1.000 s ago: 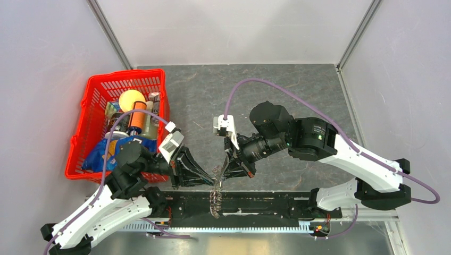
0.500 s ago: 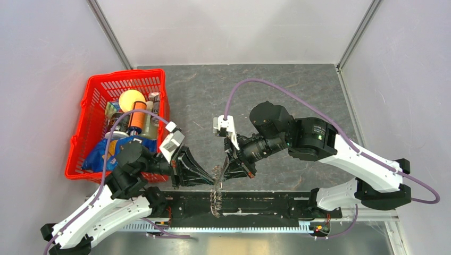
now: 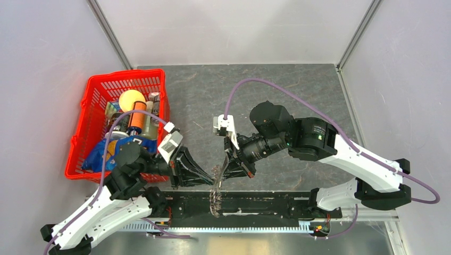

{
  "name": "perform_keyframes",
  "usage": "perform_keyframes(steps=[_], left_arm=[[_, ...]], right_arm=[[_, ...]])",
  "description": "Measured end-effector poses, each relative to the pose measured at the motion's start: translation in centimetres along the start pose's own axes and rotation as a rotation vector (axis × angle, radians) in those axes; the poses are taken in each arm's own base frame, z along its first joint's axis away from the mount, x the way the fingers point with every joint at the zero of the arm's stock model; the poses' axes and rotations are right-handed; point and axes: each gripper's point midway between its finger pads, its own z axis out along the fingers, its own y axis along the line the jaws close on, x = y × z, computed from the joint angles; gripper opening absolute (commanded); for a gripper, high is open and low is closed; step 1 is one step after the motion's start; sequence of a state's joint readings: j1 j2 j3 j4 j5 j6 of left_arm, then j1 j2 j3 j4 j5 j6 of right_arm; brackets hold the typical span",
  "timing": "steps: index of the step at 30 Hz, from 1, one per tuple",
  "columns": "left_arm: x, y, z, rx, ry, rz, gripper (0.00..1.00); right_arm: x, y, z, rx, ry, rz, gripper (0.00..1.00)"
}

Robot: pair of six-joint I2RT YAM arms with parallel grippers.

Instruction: Put the keys on the keyring

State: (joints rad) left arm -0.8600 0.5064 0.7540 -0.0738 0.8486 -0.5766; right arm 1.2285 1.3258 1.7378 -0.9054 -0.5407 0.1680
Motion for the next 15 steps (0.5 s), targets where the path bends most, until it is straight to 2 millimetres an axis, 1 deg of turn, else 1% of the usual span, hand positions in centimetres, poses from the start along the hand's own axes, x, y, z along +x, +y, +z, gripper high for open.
perform_keyframes(steps=[6, 15], left_arm=[[-0.12, -0.37, -0.20, 0.006, -0.008, 0.012, 0.02], [-0.11, -0.37, -0.21, 0.006, -0.008, 0.013, 0.02]], right_arm=[[-0.02, -0.08, 0.00, 0.004, -0.001, 0.001, 0.00], [-0.22, -0.03, 0.04, 0.003, -0.009, 0.003, 0.00]])
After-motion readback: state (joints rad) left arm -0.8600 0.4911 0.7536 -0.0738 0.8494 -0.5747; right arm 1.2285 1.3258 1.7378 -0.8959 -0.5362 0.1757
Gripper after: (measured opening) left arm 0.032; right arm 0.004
